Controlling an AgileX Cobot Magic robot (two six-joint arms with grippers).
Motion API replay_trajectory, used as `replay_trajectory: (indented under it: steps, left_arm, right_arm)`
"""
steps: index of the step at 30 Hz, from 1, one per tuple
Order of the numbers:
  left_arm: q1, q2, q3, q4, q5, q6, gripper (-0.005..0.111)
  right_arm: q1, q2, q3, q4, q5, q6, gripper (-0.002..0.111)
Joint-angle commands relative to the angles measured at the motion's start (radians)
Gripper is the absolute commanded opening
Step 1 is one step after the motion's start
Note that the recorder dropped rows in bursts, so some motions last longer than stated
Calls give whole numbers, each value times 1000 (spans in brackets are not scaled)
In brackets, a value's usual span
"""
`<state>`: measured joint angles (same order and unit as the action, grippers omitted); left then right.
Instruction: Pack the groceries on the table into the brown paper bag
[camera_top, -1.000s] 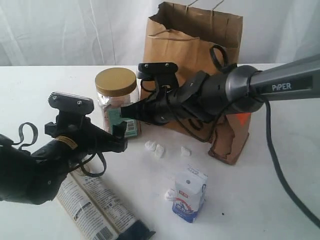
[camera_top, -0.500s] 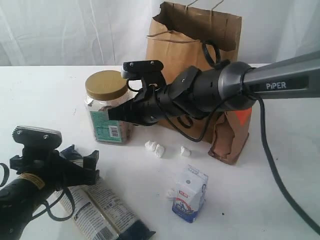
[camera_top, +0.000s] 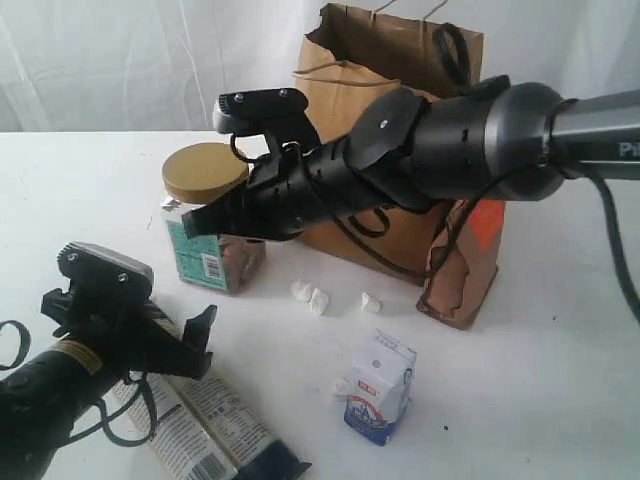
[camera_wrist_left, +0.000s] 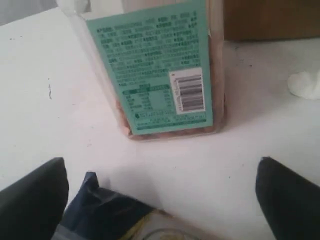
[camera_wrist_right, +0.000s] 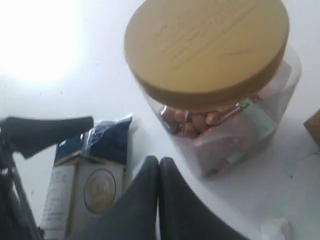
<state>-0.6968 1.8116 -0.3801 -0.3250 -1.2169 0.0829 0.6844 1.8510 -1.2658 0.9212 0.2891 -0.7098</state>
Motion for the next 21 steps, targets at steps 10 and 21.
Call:
replay_trajectory:
  steps: [10,21]
  left_arm:
    - [319,69,-211,612,-3,-210,105]
    - [319,130,-298,736,53,-278,105]
  right_arm:
    - [1,-255,186,-226,80,14,0]
    - [1,-255,244,-244,115,14,0]
